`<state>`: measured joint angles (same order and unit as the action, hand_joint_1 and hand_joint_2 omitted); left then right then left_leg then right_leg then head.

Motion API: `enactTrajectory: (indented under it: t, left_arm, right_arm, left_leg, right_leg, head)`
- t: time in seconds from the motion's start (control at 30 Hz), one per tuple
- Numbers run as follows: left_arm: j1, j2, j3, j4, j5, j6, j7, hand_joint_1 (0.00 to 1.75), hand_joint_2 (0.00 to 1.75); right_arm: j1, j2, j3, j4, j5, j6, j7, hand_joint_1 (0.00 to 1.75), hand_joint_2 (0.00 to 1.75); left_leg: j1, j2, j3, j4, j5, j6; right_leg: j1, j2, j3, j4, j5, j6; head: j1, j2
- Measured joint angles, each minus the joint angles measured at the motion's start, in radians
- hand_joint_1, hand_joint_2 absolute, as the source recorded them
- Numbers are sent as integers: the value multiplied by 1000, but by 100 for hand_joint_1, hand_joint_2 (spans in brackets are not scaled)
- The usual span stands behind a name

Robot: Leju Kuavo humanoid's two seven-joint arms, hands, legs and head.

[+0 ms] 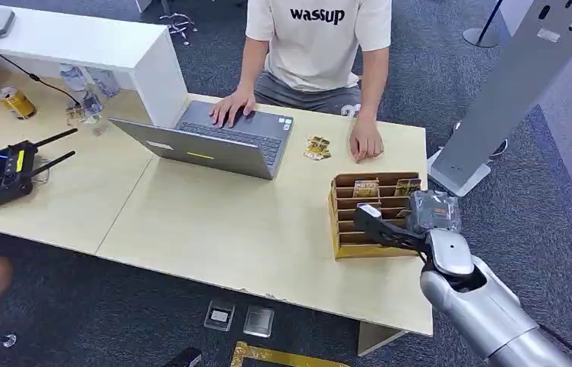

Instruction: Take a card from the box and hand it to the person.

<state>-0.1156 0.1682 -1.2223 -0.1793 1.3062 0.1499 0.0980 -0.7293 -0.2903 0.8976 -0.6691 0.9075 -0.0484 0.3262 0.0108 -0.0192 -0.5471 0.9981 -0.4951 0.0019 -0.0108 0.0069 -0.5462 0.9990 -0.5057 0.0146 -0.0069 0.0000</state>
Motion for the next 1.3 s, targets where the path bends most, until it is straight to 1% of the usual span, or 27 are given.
enactTrajectory:
  t: [0.1, 0.17, 0.2, 0.23, 0.27, 0.33, 0.43, 0.5, 0.53, 0.63, 0.73, 0.83, 0.9, 0.93, 1.03, 1.17, 1.3]
  left_arm:
    - [0, 0, 0, 0, 0, 0, 0, 0, 0]
    - [0, 1, 0, 0, 0, 0, 0, 0, 0]
    - [0, 1, 0, 0, 0, 0, 0, 0, 0]
    - [0, 1, 0, 0, 0, -5, -3, 0, 175]
    - [0, 2, 0, 0, 0, -10, -14, 0, 175]
    - [0, 3, 0, 0, -2, -15, -26, 0, 175]
    - [0, 5, 0, 0, -9, -23, -29, 0, 175]
    - [0, 6, 0, 0, -9, -27, -45, 0, 175]
    - [0, 7, 0, 0, -6, -25, -45, 0, 175]
    - [1, 9, 1, 0, 2, -8, -16, 0, 175]
    - [2, 11, 1, 0, 3, 0, -6, 0, 175]
    - [3, 14, 1, 0, 6, 3, 5, 0, 175]
    - [4, 16, 2, 0, 6, 8, 10, 0, 175]
    - [4, 16, 2, 0, 8, 9, 10, 0, 175]
    - [6, 17, 3, 0, 11, 17, 13, 0, 175]
    - [7, 17, 5, 0, 11, 19, 15, 0, 175]
    - [7, 17, 5, 0, 11, 18, 15, 0, 175]
  right_arm:
    - [-1, 0, 1, 0, -3, -3, 0, 136, 175]
    - [-2, 0, 1, 2, -4, -4, 0, 145, 175]
    - [-2, 1, 1, 2, -4, -4, 1, 145, 175]
    - [-2, 0, 1, 2, -5, -4, 2, 145, 175]
    - [-2, 0, 1, 2, -7, -4, 3, 148, 175]
    - [-2, 0, 1, 2, -12, -4, 6, 148, 175]
    - [-2, 0, 1, 2, -16, -4, 7, 148, 175]
    - [-2, 0, 1, 0, -16, -5, 9, 148, 175]
    - [-2, 0, 1, 0, -17, -5, 9, 148, 175]
    - [-2, -3, 1, -14, -35, 1, 17, 148, 175]
    - [-3, -17, -4, -66, -80, 44, 50, 148, 175]
    - [-7, -44, -19, -162, -130, 121, 102, 148, 175]
    - [-12, -67, -33, -248, -143, 154, 132, 148, 175]
    - [-14, -78, -39, -293, -143, 162, 138, 148, 175]
    - [-16, -109, -67, -434, -137, 162, 144, 148, 175]
    - [-8, -134, -107, -628, -89, 134, 146, 148, 175]
    - [20, -137, -132, -765, -13, 76, 137, 148, 175]
  left_leg:
    - [0, 0, 0, 0, 0, 0]
    - [0, 0, 0, 0, 0, 0]
    - [0, 0, 0, 0, 0, 0]
    - [0, 0, 0, 0, 0, 0]
    - [0, 0, 0, 0, 0, 0]
    - [0, 0, 0, 0, 0, 0]
    - [0, 0, 0, 0, 0, 0]
    - [0, 0, 0, 0, 0, 0]
    - [0, 0, 0, 0, 0, 0]
    - [0, 0, 0, 0, 0, 0]
    - [0, 0, 0, 0, 0, 0]
    - [0, 0, 0, 0, 0, 0]
    - [0, 0, 0, 0, 0, 0]
    - [0, 0, 0, 0, 0, 0]
    - [0, 0, 0, 0, 0, 0]
    - [0, 0, 1, 0, 0, 0]
    - [0, 0, 1, 0, 0, 0]
  right_leg:
    - [0, 0, 0, 0, 0, 0]
    - [0, 0, 0, 0, 0, 0]
    - [0, 0, 0, 0, 0, 0]
    - [0, 0, 0, 0, 0, 0]
    - [0, 0, 0, 0, 0, 0]
    - [0, 0, 0, 0, 0, 0]
    - [0, 0, 0, 0, 0, 0]
    - [0, 0, 0, 0, 0, 0]
    - [0, 0, 0, 0, 0, 0]
    - [0, 0, 0, 0, 0, 0]
    - [0, 0, 0, 0, 0, 0]
    - [0, 0, 0, 0, 0, 0]
    - [0, 0, 0, 0, 0, 0]
    - [0, 0, 0, 0, 0, 0]
    - [0, 0, 0, 0, 0, 0]
    - [0, 0, 0, 0, 0, 0]
    - [0, 0, 1, 0, 0, 0]
  head:
    - [0, 0]
    - [0, 0]
    - [0, 0]
    - [0, 0]
    - [0, 0]
    - [0, 0]
    - [0, 0]
    - [0, 0]
    - [0, 0]
    - [0, 0]
    - [0, 0]
    - [0, 0]
    - [0, 0]
    - [0, 0]
    - [0, 0]
    - [0, 0]
    - [0, 0]
